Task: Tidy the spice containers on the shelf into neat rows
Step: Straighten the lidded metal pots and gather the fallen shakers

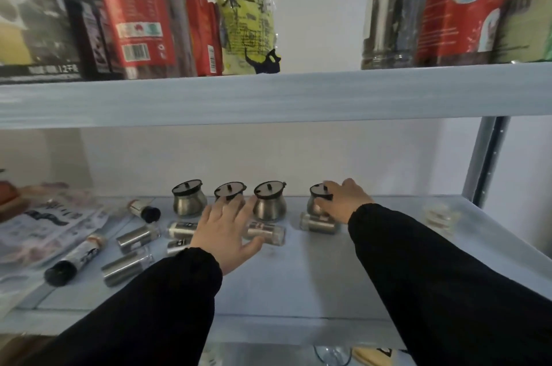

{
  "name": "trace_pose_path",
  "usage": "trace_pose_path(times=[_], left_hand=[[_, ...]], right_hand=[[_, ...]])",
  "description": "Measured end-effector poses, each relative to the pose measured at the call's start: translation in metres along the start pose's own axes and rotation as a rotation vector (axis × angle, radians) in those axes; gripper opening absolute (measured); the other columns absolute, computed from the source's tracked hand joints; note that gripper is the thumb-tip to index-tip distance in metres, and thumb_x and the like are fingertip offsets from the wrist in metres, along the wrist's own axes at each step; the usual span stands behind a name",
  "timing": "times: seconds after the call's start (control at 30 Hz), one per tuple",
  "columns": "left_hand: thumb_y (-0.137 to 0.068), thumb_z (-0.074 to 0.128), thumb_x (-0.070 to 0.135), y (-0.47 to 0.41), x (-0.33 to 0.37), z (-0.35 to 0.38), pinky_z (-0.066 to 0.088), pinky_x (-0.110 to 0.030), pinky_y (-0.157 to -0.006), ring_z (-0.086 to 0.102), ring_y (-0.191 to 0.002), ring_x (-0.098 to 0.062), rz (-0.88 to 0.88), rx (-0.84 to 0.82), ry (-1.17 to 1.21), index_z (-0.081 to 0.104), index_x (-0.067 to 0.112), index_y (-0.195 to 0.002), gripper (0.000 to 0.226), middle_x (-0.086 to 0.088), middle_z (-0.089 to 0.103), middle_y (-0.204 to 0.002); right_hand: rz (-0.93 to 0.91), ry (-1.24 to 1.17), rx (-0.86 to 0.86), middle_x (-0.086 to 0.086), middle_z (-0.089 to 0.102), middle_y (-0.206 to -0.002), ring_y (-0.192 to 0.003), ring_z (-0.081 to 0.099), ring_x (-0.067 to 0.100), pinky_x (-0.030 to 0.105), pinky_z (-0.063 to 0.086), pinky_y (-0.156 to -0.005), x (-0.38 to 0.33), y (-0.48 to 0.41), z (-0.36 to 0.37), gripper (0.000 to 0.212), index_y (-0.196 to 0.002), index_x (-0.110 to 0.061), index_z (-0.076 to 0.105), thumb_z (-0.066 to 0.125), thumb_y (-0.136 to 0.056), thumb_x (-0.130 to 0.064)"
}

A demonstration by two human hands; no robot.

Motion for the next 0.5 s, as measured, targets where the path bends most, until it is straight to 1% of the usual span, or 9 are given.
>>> trace_pose_path(times=[0.07, 0.1, 0.2, 0.27, 0.33, 0.37, 0.43, 0.5], left_hand=[[-0.085, 0.028, 0.071, -0.001, -0.007, 0.001, 0.022, -0.054, -0.114, 0.020, -0.142, -0.033, -0.009, 0.004, 0.011, 0.001, 0.036, -0.150, 0.079, -0.003, 0.026, -0.156], [-0.085, 0.029, 0.071, -0.001, -0.010, 0.002, 0.024, -0.054, -0.113, 0.022, -0.141, -0.034, -0.008, 0.008, 0.013, 0.002, 0.036, -0.150, 0.079, -0.003, 0.029, -0.155], [-0.085, 0.027, 0.071, -0.001, -0.018, 0.007, 0.027, -0.054, -0.111, 0.026, -0.140, -0.033, 0.001, 0.015, 0.013, 0.006, 0.034, -0.151, 0.078, -0.004, 0.034, -0.152], [-0.086, 0.026, 0.071, -0.004, -0.021, 0.008, 0.027, -0.053, -0.111, 0.025, -0.140, -0.032, 0.006, 0.018, 0.009, 0.007, 0.032, -0.151, 0.078, -0.003, 0.035, -0.151], [-0.086, 0.024, 0.071, -0.006, -0.023, 0.009, 0.027, -0.051, -0.111, 0.024, -0.140, -0.031, 0.014, 0.018, 0.004, 0.007, 0.031, -0.151, 0.079, -0.003, 0.036, -0.150], [-0.086, 0.024, 0.071, -0.007, -0.024, 0.009, 0.027, -0.051, -0.112, 0.024, -0.141, -0.031, 0.014, 0.019, 0.006, 0.007, 0.031, -0.152, 0.079, -0.003, 0.036, -0.151], [-0.086, 0.025, 0.070, -0.010, -0.026, 0.009, 0.026, -0.049, -0.113, 0.022, -0.141, -0.029, 0.008, 0.024, 0.018, 0.007, 0.031, -0.152, 0.079, -0.002, 0.034, -0.152], [-0.086, 0.023, 0.070, -0.012, -0.026, 0.009, 0.025, -0.048, -0.113, 0.021, -0.142, -0.028, 0.004, 0.028, 0.027, 0.007, 0.031, -0.152, 0.078, -0.001, 0.033, -0.152]], right_hand=[[0.007, -0.014, -0.006, 0.011, 0.044, -0.116, -0.098, 0.054, 0.030, 0.042, 0.051, -0.091, 0.000, -0.006, -0.001, 0.049, -0.130, -0.031, 0.047, 0.040, -0.090, -0.058], [0.009, -0.011, 0.001, 0.011, 0.043, -0.114, -0.096, 0.053, 0.030, 0.041, 0.051, -0.090, -0.002, -0.008, -0.003, 0.045, -0.127, -0.029, 0.050, 0.040, -0.092, -0.056], [0.019, 0.003, 0.012, 0.013, 0.045, -0.117, -0.102, 0.050, 0.033, 0.036, 0.045, -0.086, -0.004, -0.012, -0.006, 0.039, -0.124, -0.030, 0.053, 0.041, -0.094, -0.052], [-0.006, 0.058, 0.009, 0.012, 0.053, -0.116, -0.101, 0.053, 0.033, 0.035, 0.044, -0.083, -0.008, -0.019, -0.007, 0.036, -0.122, -0.028, 0.054, 0.040, -0.095, -0.048], [-0.052, 0.117, -0.018, 0.009, 0.062, -0.117, -0.102, 0.057, 0.032, 0.034, 0.041, -0.081, -0.013, -0.024, -0.008, 0.033, -0.124, -0.028, 0.054, 0.038, -0.096, -0.038], [-0.061, 0.123, -0.041, 0.007, 0.063, -0.119, -0.105, 0.057, 0.031, 0.032, 0.039, -0.080, -0.016, -0.025, -0.009, 0.033, -0.126, -0.028, 0.053, 0.038, -0.097, -0.034], [-0.071, 0.090, -0.086, 0.006, 0.062, -0.125, -0.111, 0.057, 0.029, 0.030, 0.039, -0.080, -0.019, -0.025, -0.011, 0.036, -0.133, -0.029, 0.050, 0.041, -0.098, -0.028], [-0.097, 0.078, -0.111, 0.008, 0.058, -0.132, -0.116, 0.055, 0.030, 0.030, 0.041, -0.084, -0.021, -0.025, -0.013, 0.041, -0.138, -0.029, 0.047, 0.039, -0.099, -0.021]])
Point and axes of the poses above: each hand's wrist, its own y-axis away from the middle knuckle, its own z-axis out of the palm, x = y × z, the point moved 4 cm from there along -y, towards the middle knuckle
